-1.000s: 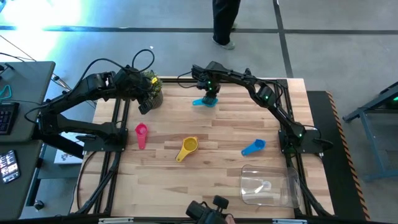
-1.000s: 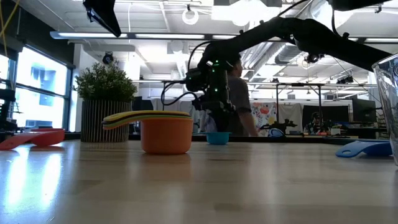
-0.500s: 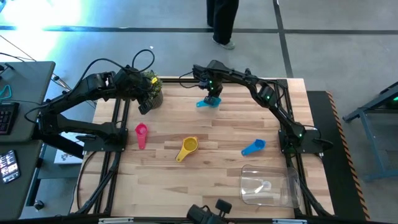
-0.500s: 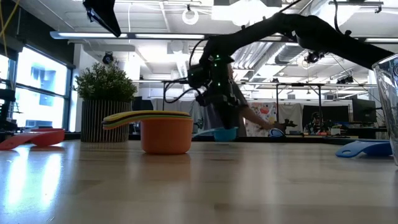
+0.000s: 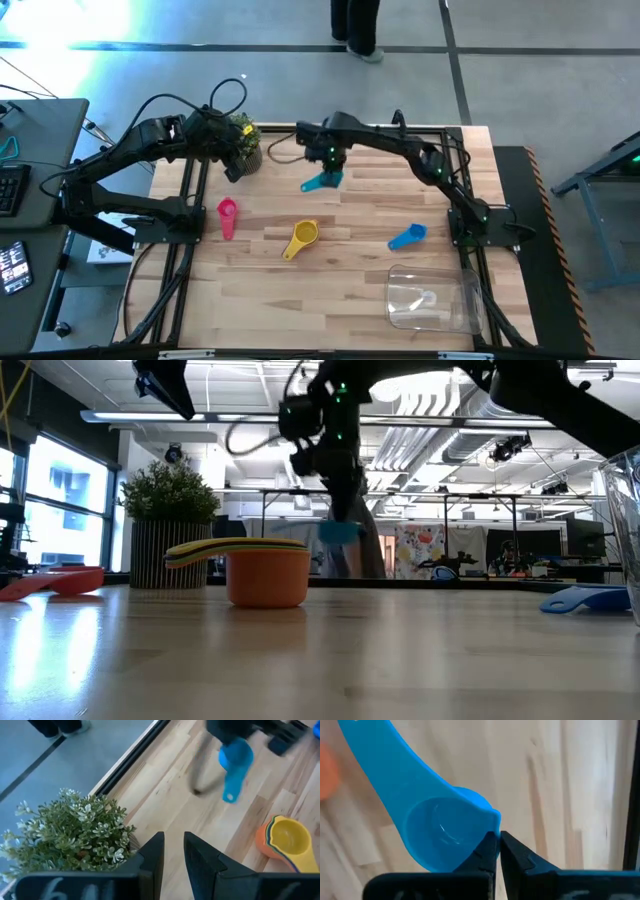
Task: Nest measuring cups in basket
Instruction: Stack the light blue measuring cup on top of the yellow measuring cup
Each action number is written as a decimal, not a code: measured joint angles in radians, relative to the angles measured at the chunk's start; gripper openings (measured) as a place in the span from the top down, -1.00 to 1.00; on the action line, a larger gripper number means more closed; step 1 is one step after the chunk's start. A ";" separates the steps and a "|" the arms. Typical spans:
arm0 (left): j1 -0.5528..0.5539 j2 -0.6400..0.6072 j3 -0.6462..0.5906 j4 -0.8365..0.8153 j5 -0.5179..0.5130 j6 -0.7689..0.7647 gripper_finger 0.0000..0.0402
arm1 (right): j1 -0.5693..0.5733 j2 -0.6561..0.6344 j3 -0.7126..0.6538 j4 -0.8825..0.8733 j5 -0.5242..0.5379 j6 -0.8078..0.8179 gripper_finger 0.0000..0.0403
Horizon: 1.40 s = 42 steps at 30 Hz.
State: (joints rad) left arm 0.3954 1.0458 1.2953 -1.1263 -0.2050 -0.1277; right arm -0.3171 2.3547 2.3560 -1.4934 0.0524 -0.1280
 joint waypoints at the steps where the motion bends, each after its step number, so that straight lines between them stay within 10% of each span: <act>1: 0.000 0.000 0.000 0.000 0.000 -0.011 0.69 | 0.019 -0.004 0.001 0.010 0.000 -0.011 1.00; 42: -0.001 0.001 0.000 0.002 0.074 -0.135 0.69 | 0.293 -0.002 -0.051 0.298 -0.141 -0.191 1.00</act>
State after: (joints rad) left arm 0.3946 1.0466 1.2953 -1.1248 -0.1306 -0.2622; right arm -0.0239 2.3528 2.3051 -1.1957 -0.0885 -0.3187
